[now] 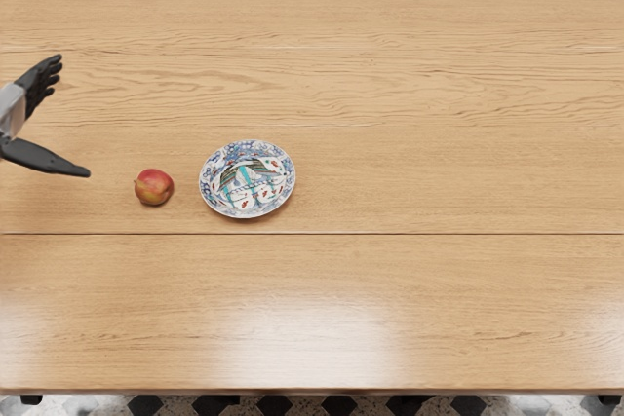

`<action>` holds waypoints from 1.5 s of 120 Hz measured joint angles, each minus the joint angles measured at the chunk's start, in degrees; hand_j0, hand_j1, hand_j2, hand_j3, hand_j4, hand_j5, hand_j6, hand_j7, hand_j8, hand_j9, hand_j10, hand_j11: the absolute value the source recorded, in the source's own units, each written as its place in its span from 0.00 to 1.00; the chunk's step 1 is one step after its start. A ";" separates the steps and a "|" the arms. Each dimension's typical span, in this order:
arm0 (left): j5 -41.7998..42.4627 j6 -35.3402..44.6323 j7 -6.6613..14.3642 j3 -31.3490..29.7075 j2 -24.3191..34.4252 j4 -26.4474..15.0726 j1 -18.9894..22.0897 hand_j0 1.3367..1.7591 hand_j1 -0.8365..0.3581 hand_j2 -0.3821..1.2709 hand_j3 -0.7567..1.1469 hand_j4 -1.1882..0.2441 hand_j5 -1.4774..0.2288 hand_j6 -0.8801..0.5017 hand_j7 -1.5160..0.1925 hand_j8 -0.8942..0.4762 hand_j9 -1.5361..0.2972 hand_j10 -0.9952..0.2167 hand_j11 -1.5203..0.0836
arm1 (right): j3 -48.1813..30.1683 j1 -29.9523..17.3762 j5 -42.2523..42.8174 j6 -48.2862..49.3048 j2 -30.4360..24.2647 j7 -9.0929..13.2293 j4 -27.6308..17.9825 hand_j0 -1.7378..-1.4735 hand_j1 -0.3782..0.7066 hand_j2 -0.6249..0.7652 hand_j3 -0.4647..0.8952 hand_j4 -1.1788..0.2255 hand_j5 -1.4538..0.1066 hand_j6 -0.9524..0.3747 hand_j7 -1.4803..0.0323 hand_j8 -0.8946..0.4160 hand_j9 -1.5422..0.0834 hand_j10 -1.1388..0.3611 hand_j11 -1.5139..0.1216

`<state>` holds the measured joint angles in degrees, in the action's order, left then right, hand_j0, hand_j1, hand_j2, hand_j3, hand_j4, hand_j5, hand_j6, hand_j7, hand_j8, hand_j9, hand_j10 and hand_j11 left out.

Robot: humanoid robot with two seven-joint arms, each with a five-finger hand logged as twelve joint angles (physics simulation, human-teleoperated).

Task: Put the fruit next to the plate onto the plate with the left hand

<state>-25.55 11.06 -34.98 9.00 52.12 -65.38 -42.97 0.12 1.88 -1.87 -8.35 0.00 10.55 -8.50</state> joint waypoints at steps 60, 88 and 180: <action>-14.45 4.03 -0.02 1.01 -10.16 0.62 -1.40 0.76 0.98 0.24 0.40 0.82 0.86 0.62 0.88 0.64 0.83 0.81 0.94 | 0.05 -1.24 -0.24 0.00 0.00 0.00 0.06 0.30 0.03 0.45 0.34 0.84 0.93 0.72 0.98 0.68 0.95 0.76 0.93; -30.01 8.97 5.88 -4.02 0.97 -7.18 -9.15 0.76 0.99 0.24 0.40 0.82 0.86 0.63 0.88 0.65 0.83 0.82 0.94 | 0.05 -1.26 -0.24 0.00 0.00 0.00 0.06 0.30 0.03 0.45 0.34 0.84 0.93 0.72 0.98 0.68 0.95 0.76 0.93; -42.59 -12.97 69.01 -6.11 -15.83 -16.24 -23.47 0.76 0.96 0.24 0.40 0.81 0.84 0.61 0.86 0.63 0.82 0.79 0.92 | 0.05 -1.26 -0.24 0.00 0.00 0.00 0.06 0.30 0.03 0.45 0.34 0.84 0.93 0.72 0.98 0.68 0.95 0.76 0.93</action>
<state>-68.14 -1.91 34.03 2.90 36.29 -81.62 -66.44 0.17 0.62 -2.11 -8.35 0.00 10.55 -8.44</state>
